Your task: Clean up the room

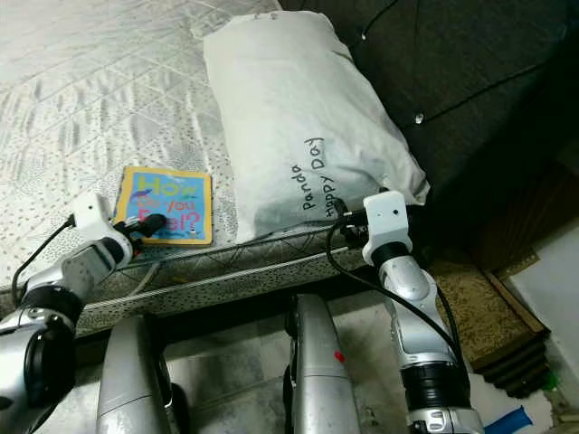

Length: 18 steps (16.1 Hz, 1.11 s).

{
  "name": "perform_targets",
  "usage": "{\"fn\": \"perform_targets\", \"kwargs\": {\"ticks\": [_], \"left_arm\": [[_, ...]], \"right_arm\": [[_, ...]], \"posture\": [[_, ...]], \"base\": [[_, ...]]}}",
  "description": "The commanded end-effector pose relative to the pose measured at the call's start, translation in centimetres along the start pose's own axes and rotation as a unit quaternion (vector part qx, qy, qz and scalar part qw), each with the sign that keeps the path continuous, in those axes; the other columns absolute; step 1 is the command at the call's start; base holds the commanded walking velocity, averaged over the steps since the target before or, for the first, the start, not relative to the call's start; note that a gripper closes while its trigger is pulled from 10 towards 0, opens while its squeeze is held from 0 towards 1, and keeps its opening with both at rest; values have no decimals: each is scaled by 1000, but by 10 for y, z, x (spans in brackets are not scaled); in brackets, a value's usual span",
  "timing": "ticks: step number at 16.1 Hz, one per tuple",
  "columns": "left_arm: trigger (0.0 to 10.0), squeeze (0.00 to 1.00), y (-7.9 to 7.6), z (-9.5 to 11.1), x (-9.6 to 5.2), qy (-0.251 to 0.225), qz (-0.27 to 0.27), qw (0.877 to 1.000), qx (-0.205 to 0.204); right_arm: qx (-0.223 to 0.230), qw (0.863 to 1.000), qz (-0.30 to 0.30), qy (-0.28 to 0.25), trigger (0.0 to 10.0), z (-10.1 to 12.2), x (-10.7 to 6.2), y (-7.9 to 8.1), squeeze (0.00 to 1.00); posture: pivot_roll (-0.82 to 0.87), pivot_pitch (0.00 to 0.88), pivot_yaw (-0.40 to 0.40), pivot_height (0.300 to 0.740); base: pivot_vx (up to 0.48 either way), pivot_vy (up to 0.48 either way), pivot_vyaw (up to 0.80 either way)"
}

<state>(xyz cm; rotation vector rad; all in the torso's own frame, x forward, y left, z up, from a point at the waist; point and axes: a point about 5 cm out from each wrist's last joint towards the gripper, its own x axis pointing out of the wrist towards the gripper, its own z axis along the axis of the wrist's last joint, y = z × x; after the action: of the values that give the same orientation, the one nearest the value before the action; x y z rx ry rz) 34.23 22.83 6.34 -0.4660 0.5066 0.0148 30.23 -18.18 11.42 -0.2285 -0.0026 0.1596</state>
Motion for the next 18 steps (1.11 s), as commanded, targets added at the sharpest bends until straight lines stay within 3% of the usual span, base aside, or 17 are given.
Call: {"fn": "perform_targets", "kwargs": {"ticks": [1, 5, 9, 13, 16, 18], "left_arm": [[10000, 1000, -3, -3, 2, 12, 10, 1000, 3], [10000, 1000, -15, 12, 6, 8, -5, 1000, -5], [10000, 1000, -31, 21, 10, 21, -28, 998, 44], [10000, 1000, -31, 10, 11, 51, -27, 995, 86], [10000, 1000, -34, 0, 11, 66, -45, 994, 74], [10000, 1000, -33, -9, 11, 82, -52, 991, 87]], "right_arm": [[-1, 1000, -5, 5, 10000, -3, 0, -2, 0], [-1, 1000, -6, 4, 10000, -2, 0, -3, 0], [-2, 1000, -6, 6, 10000, -3, -1, -3, 0], [0, 1000, -3, 7, 10000, -4, 0, 1, 0], [2, 1000, -3, 6, 10000, -4, 2, 1, 0], [6, 1000, 1, 3, 10000, -2, 4, 4, 0]], "posture": [[-164, 86, -76, 510], [-172, 87, -73, 510], [-174, 90, -66, 510], [-174, 87, -59, 510], [-160, 78, -57, 510], [-154, 72, -57, 510]], "base": [[0, 0, 0], [0, 0, 0], [0, 0, 0], [0, 0, 0], [0, 0, 0], [0, 0, 0]]}}
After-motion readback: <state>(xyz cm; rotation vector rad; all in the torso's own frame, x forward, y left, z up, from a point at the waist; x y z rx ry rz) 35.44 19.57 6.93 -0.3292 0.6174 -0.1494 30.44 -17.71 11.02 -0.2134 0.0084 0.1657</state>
